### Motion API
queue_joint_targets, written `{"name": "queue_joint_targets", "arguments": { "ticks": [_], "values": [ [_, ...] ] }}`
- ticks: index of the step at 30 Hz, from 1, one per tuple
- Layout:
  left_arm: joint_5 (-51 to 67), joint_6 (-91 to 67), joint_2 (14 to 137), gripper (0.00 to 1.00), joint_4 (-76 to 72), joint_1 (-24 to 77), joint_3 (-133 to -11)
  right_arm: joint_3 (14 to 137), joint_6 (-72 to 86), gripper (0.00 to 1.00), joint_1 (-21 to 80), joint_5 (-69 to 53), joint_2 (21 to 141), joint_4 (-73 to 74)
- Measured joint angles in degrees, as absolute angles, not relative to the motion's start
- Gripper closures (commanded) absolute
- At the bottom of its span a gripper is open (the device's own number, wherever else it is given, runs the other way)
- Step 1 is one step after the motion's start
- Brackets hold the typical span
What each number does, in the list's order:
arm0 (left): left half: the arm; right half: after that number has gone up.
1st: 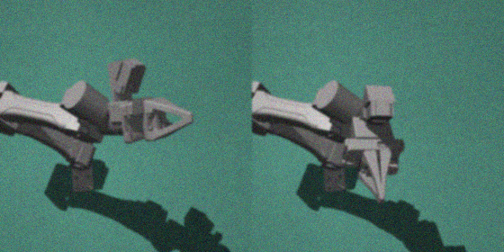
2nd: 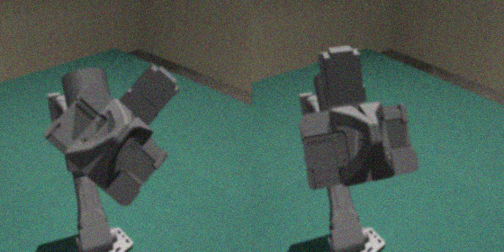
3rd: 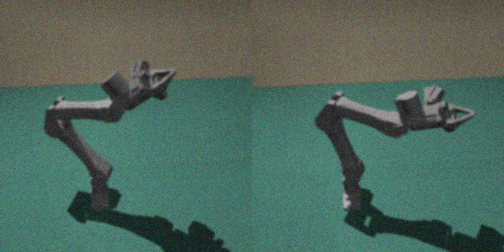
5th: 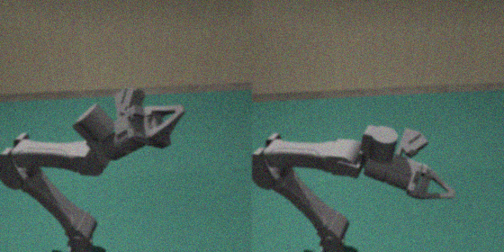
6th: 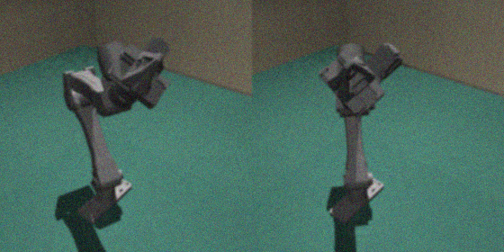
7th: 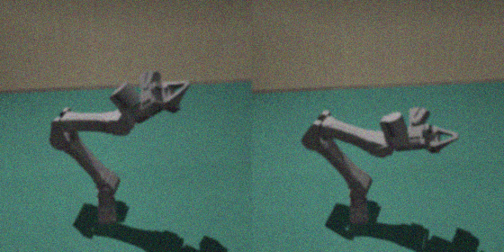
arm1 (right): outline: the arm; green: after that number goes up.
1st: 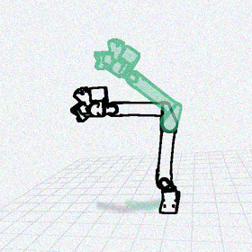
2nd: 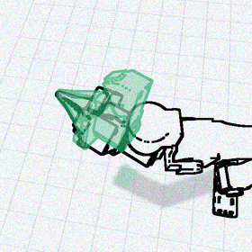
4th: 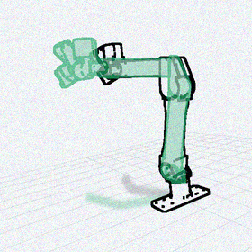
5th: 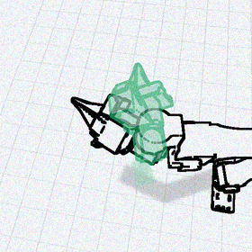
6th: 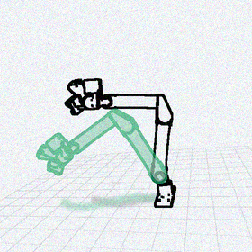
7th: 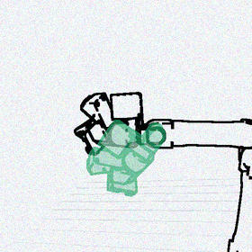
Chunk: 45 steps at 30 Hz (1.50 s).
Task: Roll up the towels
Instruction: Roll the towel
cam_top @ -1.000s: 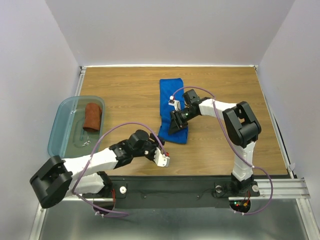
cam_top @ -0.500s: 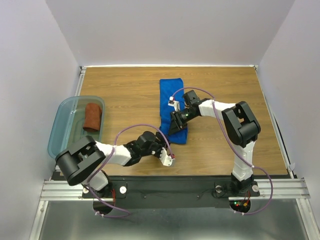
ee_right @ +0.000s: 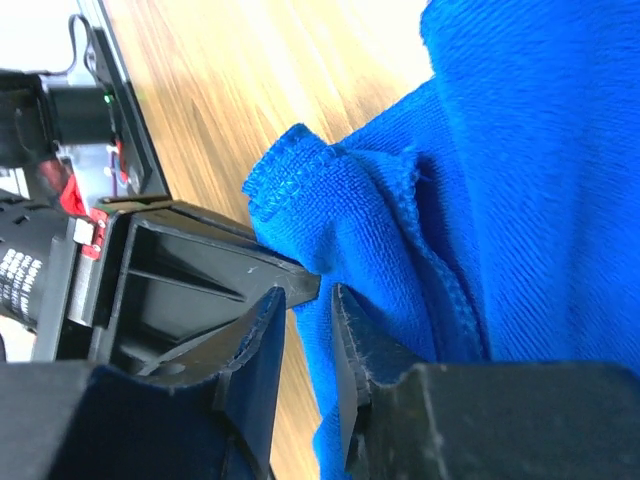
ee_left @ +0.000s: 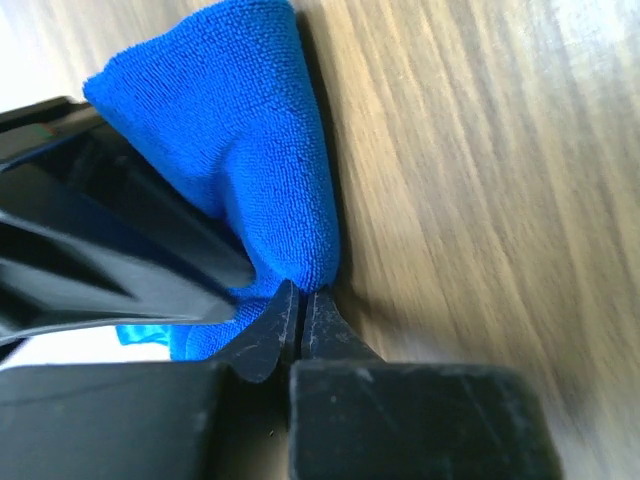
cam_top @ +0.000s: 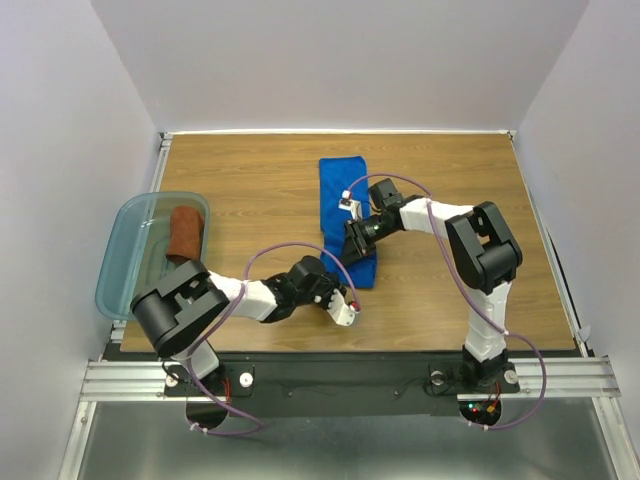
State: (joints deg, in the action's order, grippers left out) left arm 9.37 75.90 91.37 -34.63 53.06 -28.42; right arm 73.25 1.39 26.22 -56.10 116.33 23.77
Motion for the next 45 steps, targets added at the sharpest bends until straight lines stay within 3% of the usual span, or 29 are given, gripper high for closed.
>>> {"name": "queue_joint_targets", "arguments": {
  "ticks": [7, 17, 20, 24, 25, 33, 40, 45],
  "values": [
    [13.74, 68.27, 86.54, 1.00, -17.12, 54.30, -35.73, 73.78, 2.35, 0.69, 24.77, -52.93, 112.18, 23.99],
    [22.57, 55.48, 89.73, 1.00, 2.33, 54.76, -47.18, 70.19, -0.71, 0.68, 25.58, -50.13, 111.24, 26.15],
    [25.02, 53.78, 91.50, 1.00, 6.09, 54.74, -48.62, 70.19, -1.34, 0.60, 25.23, -49.17, 110.74, 26.63],
    [28.51, 52.05, 93.19, 1.00, 10.76, 54.54, -50.92, 70.41, -1.83, 0.27, 22.00, -48.99, 108.09, 27.94],
    [29.58, 51.59, 93.97, 1.00, 11.88, 54.19, -52.01, 70.65, -1.98, 0.25, 20.27, -49.06, 106.89, 28.69],
    [40.56, 48.97, 102.24, 1.00, 22.63, 48.71, -62.02, 72.23, -10.26, 0.23, 7.53, -43.90, 90.02, 35.40],
    [53.91, 48.86, 113.56, 1.00, 34.54, 42.85, -72.36, 67.85, -21.12, 0.26, 10.48, -42.24, 66.67, 44.71],
    [61.58, 48.88, 121.62, 1.00, 43.38, 39.79, -79.29, 63.09, -26.02, 0.26, 17.32, -38.87, 64.38, 49.04]
  ]
}}
